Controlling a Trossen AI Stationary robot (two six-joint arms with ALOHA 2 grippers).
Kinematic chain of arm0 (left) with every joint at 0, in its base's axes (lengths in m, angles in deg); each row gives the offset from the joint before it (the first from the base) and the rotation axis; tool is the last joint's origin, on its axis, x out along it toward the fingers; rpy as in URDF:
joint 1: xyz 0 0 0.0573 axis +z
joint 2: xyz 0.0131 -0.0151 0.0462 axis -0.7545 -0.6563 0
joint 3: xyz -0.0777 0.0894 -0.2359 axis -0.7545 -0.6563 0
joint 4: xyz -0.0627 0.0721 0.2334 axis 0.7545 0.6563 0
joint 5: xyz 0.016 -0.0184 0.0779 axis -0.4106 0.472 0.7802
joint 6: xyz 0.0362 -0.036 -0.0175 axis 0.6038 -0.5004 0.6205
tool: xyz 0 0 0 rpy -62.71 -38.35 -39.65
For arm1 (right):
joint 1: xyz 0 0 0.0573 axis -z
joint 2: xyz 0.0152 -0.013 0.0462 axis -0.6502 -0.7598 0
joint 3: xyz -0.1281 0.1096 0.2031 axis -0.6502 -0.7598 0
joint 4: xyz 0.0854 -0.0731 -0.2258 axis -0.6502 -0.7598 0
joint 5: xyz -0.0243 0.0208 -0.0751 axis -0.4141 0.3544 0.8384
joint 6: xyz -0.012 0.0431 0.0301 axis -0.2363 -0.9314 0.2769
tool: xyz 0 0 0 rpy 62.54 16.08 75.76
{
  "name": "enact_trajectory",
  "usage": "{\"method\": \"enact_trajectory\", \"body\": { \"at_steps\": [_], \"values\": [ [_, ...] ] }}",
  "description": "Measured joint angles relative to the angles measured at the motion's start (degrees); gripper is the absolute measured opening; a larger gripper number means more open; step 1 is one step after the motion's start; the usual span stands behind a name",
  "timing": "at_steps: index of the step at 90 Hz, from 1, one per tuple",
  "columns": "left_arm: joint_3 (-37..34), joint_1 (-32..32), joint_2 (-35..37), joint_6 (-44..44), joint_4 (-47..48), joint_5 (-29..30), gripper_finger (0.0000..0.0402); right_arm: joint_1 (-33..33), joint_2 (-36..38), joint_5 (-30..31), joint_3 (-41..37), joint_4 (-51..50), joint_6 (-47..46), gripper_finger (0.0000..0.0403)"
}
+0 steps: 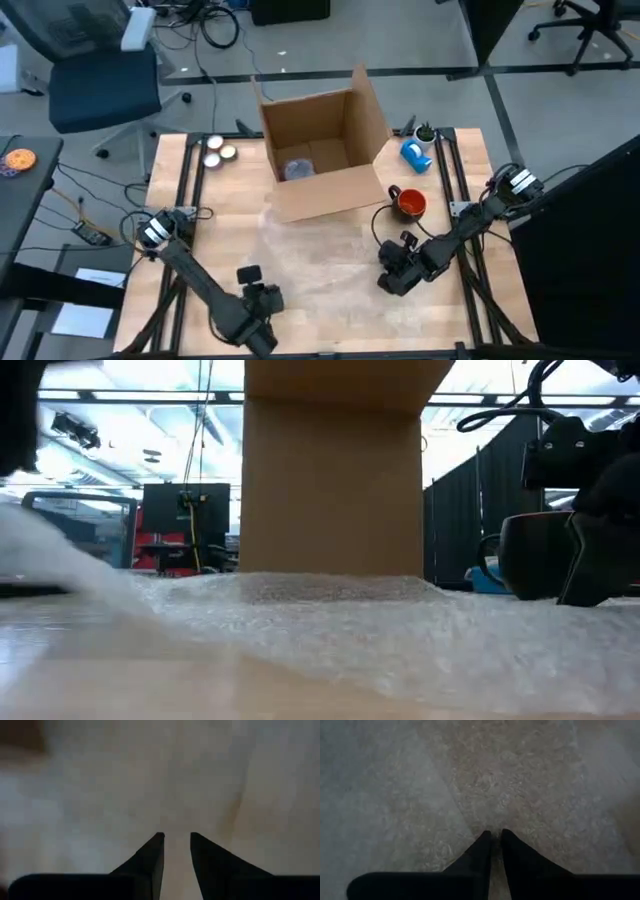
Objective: Wrap mug
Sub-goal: Wrap the black mug with the bubble wrap
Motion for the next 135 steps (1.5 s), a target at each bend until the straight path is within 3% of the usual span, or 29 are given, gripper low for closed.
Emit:
{"method": "enact_trajectory", "body": {
  "at_steps": [16,30,40,46,58,75,93,119,135],
  "values": [
    [1.0,-0.7,0.9,-1.6,1.9,6.3,0.0078,0.0,1.4,0.7,3.3,-5.2,2.0,0.001],
    [-4.3,1.5,2.6,-0.7,-2.6,6.8,0.0075,0.0,1.5,2.2,7.8,-10.8,4.1,0.0001],
    [-12.0,4.6,4.2,6.4,-16.7,5.6,0.0058,0.0,1.5,3.3,10.8,-14.6,4.9,0.0001],
    [-16.9,7.0,4.3,13.8,-28.1,1.2,0.0045,-0.3,1.5,4.6,13.5,-18.6,4.5,0.0],
    [-25.5,12.7,4.3,26.6,-48.8,-7.5,0.0022,-0.3,1.5,8.0,20.2,-32.5,2.6,0.0001],
    [-32.1,19.6,4.3,33.5,-67.8,-16.7,0.0006,2.7,1.6,10.0,28.7,-53.4,1.3,0.0006],
    [-36.8,20.4,4.5,36.0,-77.5,-18.7,0.0005,10.4,3.5,2.1,33.5,-62.6,9.0,0.0032],
    [-39.7,20.4,4.6,36.1,-82.4,-19.2,0.0005,24.4,10.8,-8.6,33.4,-58.3,25.5,0.0112],
    [-39.7,20.2,4.6,36.1,-82.1,-19.2,0.0005,33.8,15.9,-19.1,29.3,-50.4,33.5,0.0153]
  ]
}}
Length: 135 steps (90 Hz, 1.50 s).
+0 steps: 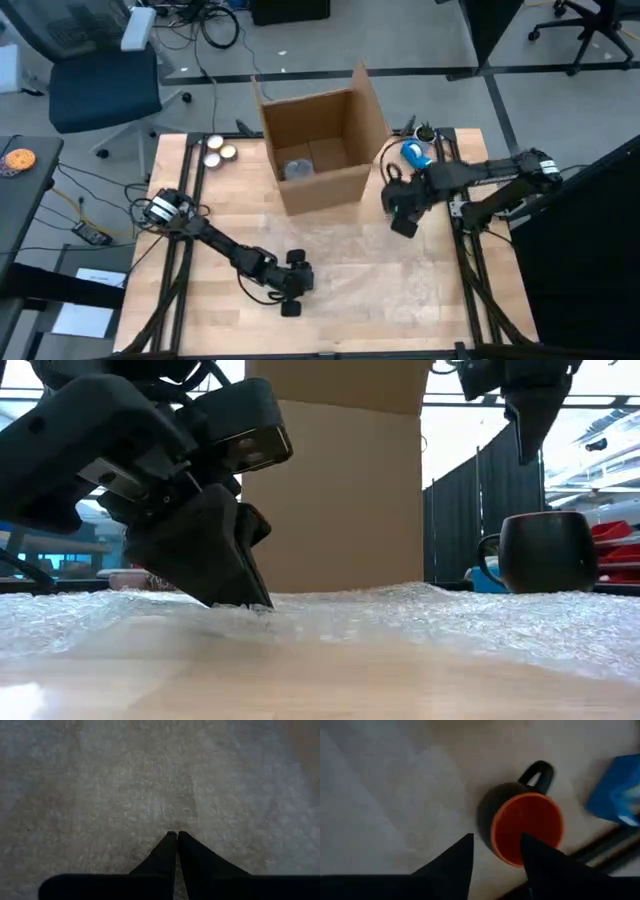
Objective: Wrap mug
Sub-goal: Wrap the black mug with the bubble wrap
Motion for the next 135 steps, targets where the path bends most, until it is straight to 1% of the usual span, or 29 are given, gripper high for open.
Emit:
{"method": "enact_trajectory", "body": {
  "at_steps": [7,21,26,32,38,54,67,84,95,103,114,117,135],
  "values": [
    [0.0,-0.2,0.0,-0.1,0.1,0.0,0.0005,3.6,1.6,-4.4,-3.2,3.1,1.7,0.0164],
    [0.0,-0.6,-0.1,-0.1,0.2,-0.2,0.0005,8.4,2.1,-5.2,-10.1,6.8,0.8,0.0176],
    [0.0,-0.6,-0.1,-0.1,0.3,-0.4,0.0005,9.4,2.1,-6.6,-12.0,9.2,0.1,0.018],
    [0.0,-0.6,-0.1,0.0,0.4,-0.4,0.0005,10.1,2.0,-8.7,-13.7,12.4,-0.9,0.0183],
    [-0.1,-0.7,-0.1,0.1,0.4,-0.1,0.0005,10.4,2.0,-9.6,-14.7,14.0,-2.0,0.0186],
    [-0.2,-0.6,-0.2,1.1,-0.6,1.4,0.0005,10.4,2.0,-9.4,-16.8,18.1,-6.5,0.0185],
    [-0.2,-0.6,-0.3,1.5,-1.1,2.0,0.0005,10.4,2.0,-9.0,-19.3,22.7,-7.1,0.0174],
    [-0.2,-0.6,-0.3,1.5,-1.2,2.1,0.0005,10.4,2.0,-8.7,-24.2,29.0,-8.6,0.0151],
    [-0.2,-0.6,-0.3,1.5,-1.2,2.0,0.0005,10.4,2.0,-8.8,-25.3,29.2,-7.9,0.0124],
    [-0.2,-0.6,-0.3,1.5,-1.2,2.0,0.0005,10.4,2.0,-9.0,-25.3,28.9,-7.8,0.0092],
    [-0.2,-0.7,-0.3,1.5,-1.5,2.0,0.0005,9.9,2.0,-9.1,-25.3,29.0,-7.8,0.0024],
    [-0.2,-0.7,-0.3,1.5,-1.6,1.9,0.0005,9.8,2.0,-9.3,-25.3,29.1,-7.8,0.0013],
    [-0.2,-0.7,-0.3,1.5,-1.8,1.3,0.0005,7.1,1.9,-8.5,-23.3,28.3,-7.9,0.0004]
  ]
}}
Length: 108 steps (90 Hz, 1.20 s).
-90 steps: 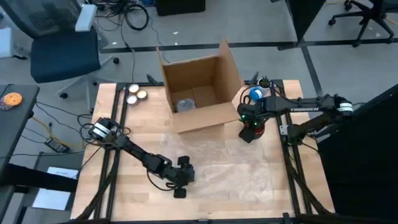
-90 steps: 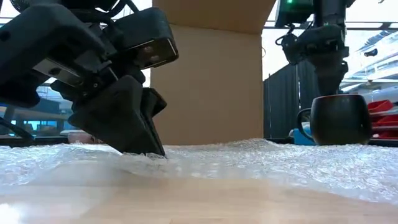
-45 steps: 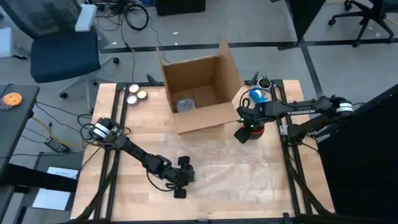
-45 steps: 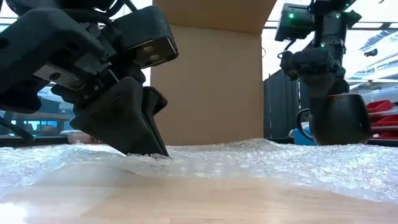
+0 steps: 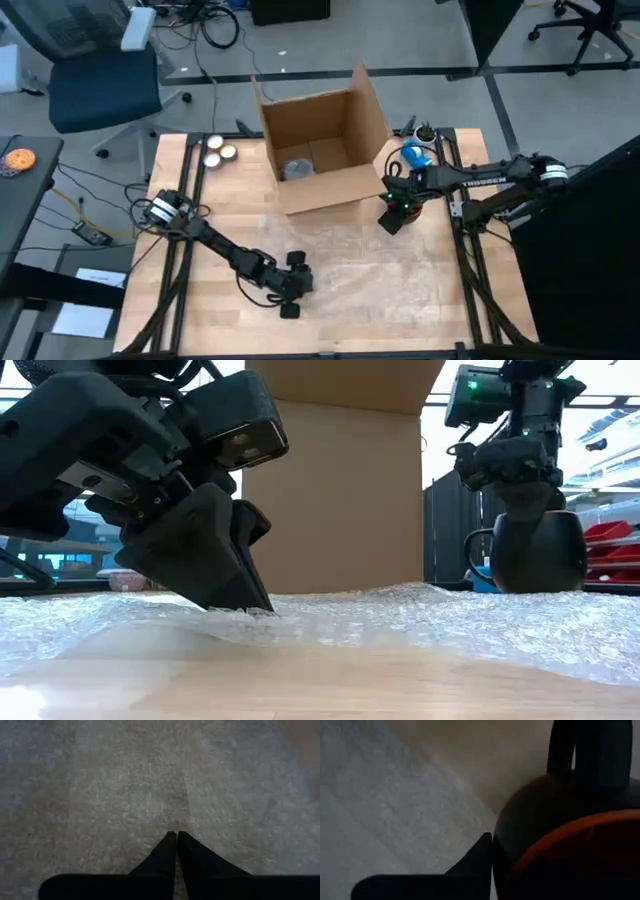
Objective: Wrap mug
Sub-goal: Wrap the black mug with the bubble wrap
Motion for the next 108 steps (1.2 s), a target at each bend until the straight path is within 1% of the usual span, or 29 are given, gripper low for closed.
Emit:
{"method": "enact_trajectory", "body": {
  "at_steps": [10,17,24,35,41,49,56,62,73,80,86,94,100,108],
  "values": [
    [0.0,0.0,0.0,0.0,-0.2,-0.1,0.0005,-3.3,0.0,2.1,3.7,-2.6,-0.3,0.0002],
    [0.0,0.0,0.0,0.0,-0.3,-0.2,0.0005,-6.3,0.0,4.7,6.2,-4.6,-1.0,0.0002],
    [0.0,0.0,0.0,0.1,-0.4,-0.2,0.0005,-9.8,0.1,7.5,8.2,-4.3,-2.9,0.0001],
    [0.0,0.0,0.0,0.1,-0.4,-0.3,0.0005,-16.9,0.1,13.0,8.2,-3.7,-8.2,0.0001],
    [0.0,0.0,0.0,0.1,-0.3,-0.3,0.0005,-21.1,0.1,16.7,7.2,-1.2,-10.0,0.0001],
    [0.0,0.0,0.0,0.0,-0.2,0.0,0.0005,-26.8,0.1,20.7,5.5,6.9,-9.7,0.0001],
    [0.0,0.0,0.0,0.0,-0.2,0.5,0.0005,-30.3,0.1,21.8,2.9,16.9,-7.8,0.0001],
    [0.0,-0.1,0.0,0.0,-0.1,1.3,0.0005,-32.5,0.0,23.0,-0.1,26.4,-6.0,0.0001],
    [0.0,0.0,0.0,0.0,0.1,2.5,0.0005,-34.2,-1.8,28.9,-6.0,43.8,-4.5,0.0],
    [0.0,0.0,0.0,0.1,0.1,3.0,0.0005,-35.1,-5.5,34.3,-8.4,52.4,-3.9,0.0],
    [0.0,0.0,0.0,0.1,0.7,3.7,0.0005,-35.8,-9.8,37.9,-8.9,60.3,-1.3,0.0],
    [0.2,0.0,0.1,-0.1,2.8,5.7,0.0005,-36.4,-16.5,39.1,-7.9,70.0,2.5,0.0],
    [0.2,0.1,0.1,-0.3,4.0,7.3,0.0005,-36.9,-21.6,39.8,-6.2,73.1,4.1,0.0],
    [0.1,0.4,0.1,0.2,3.8,7.7,0.0005,-37.4,-27.1,43.3,-3.2,73.2,6.1,0.0]
  ]
}}
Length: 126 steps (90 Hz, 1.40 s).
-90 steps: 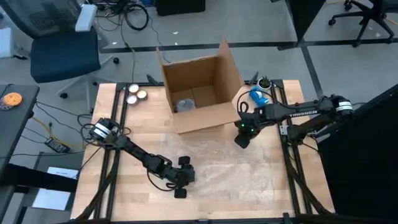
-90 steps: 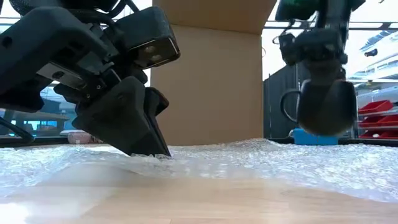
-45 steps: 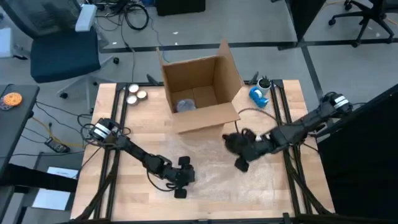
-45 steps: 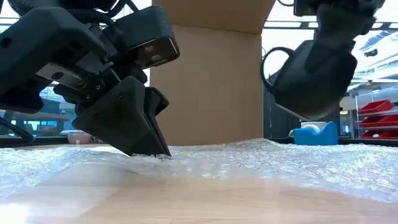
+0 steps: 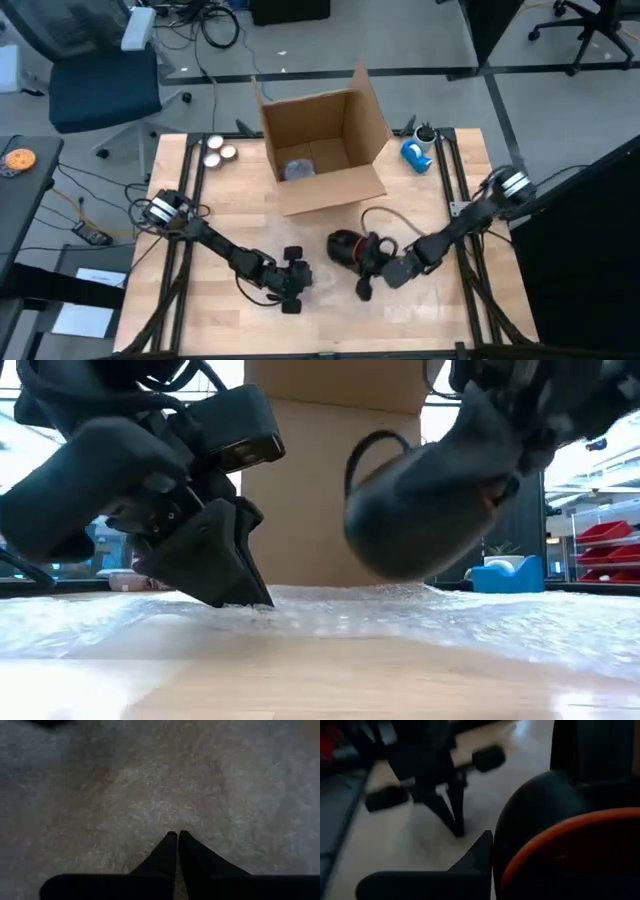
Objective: Wrap mug
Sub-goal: Wrap the black mug with the bubble wrap
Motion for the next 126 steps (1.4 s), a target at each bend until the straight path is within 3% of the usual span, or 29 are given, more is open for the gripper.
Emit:
{"method": "enact_trajectory", "body": {
  "at_steps": [14,30,55,87,126],
  "values": [
    [-0.1,0.1,-0.1,1.3,-1.6,0.0,0.0005,-0.1,-6.6,11.2,4.6,0.7,1.6,0.0],
    [-0.2,0.1,-0.2,1.3,-3.5,-0.7,0.0005,-0.1,-12.8,13.7,8.7,0.8,1.9,0.0],
    [-0.2,0.1,-0.3,1.2,-6.4,-6.7,0.0005,-0.1,-20.0,17.7,15.8,0.5,5.6,0.0],
    [-0.2,0.1,-0.2,1.1,-5.9,-6.8,0.0005,0.7,-20.6,13.4,17.1,-1.8,7.0,0.0008],
    [-0.2,0.1,-0.2,-0.6,-7.7,-6.7,0.0005,2.0,-20.6,11.2,17.1,-6.2,-3.7,0.0087]
  ]
}}
